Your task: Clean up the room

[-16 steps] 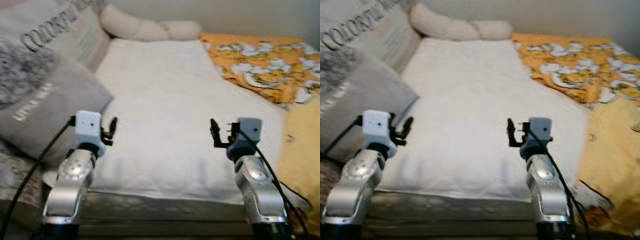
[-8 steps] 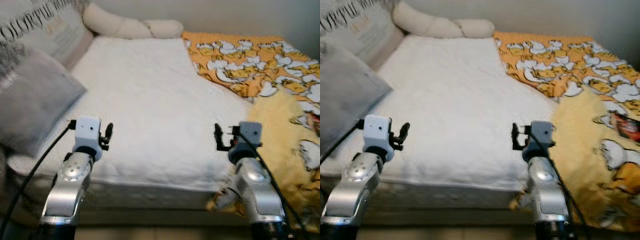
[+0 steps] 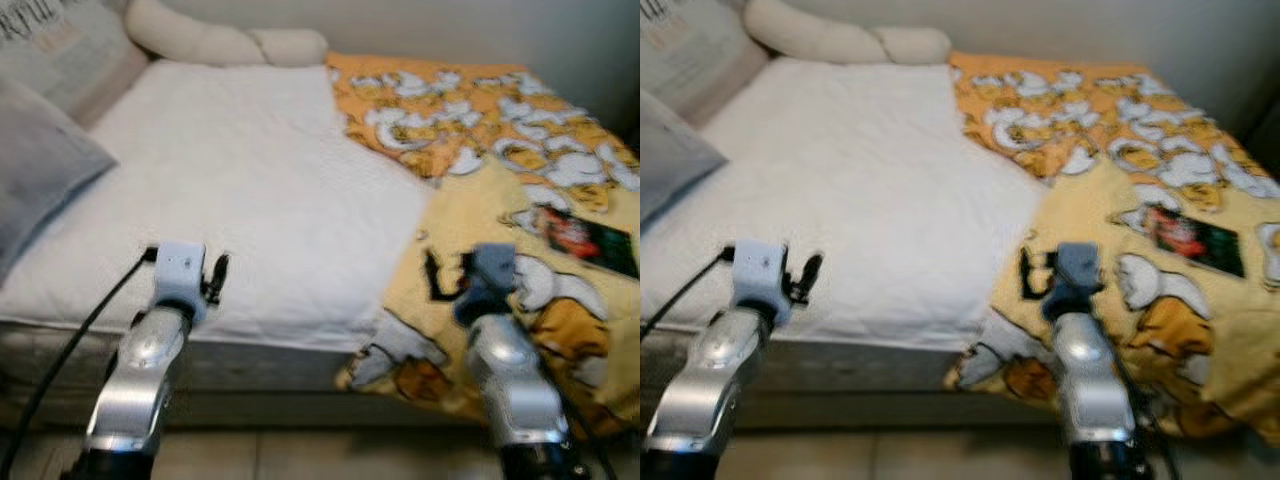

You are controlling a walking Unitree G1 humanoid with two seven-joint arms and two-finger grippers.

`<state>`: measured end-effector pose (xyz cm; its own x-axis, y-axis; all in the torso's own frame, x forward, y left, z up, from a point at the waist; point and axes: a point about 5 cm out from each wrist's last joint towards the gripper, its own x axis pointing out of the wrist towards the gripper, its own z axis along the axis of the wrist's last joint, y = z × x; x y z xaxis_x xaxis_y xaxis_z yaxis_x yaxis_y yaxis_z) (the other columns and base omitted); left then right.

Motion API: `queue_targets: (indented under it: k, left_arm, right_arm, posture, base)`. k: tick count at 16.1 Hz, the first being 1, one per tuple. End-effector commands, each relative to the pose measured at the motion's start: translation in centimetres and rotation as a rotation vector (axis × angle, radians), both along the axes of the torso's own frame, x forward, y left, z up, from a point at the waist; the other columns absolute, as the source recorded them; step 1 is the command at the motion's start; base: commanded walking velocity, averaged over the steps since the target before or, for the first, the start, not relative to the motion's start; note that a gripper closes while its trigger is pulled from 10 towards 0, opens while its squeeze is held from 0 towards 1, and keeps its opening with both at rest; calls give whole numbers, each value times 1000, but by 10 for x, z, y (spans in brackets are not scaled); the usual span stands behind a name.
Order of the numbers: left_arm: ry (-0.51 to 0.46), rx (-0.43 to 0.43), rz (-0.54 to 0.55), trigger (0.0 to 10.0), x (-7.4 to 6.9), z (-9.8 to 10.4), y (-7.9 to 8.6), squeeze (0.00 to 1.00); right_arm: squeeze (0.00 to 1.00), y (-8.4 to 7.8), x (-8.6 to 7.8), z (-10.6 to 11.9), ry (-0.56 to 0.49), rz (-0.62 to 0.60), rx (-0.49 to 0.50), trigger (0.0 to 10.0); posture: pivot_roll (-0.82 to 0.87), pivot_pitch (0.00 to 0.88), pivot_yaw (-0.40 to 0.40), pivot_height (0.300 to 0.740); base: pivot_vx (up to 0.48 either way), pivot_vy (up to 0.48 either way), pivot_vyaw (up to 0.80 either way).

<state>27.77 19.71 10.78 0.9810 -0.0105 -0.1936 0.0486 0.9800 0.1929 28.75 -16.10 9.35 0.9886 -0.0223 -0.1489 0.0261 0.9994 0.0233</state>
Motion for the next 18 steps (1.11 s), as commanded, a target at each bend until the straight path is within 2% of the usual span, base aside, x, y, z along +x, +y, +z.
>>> queue_targets:
  k: [1,7,18]
  left_arm:
    - [-18,6,-15,10000,2,4,-3,0]
    - [-16,5,-29,10000,0,2,-5,0]
    - [-16,9,-39,10000,0,0,-8,0]
  right_arm:
    - [0,-6,1,4,-10,-13,-13,10000]
    - [0,-6,0,3,-8,-3,-12,10000]
    - [0,-4,-1,2,-9,10,-12,10000]
  posture:
    - [-20,0,-8,740]
    - [-23,0,-8,740]
    - [-24,0,-7,740]
  base:
    - [0,-409,0]
    - [0,-407,76]
    - [0,-407,670]
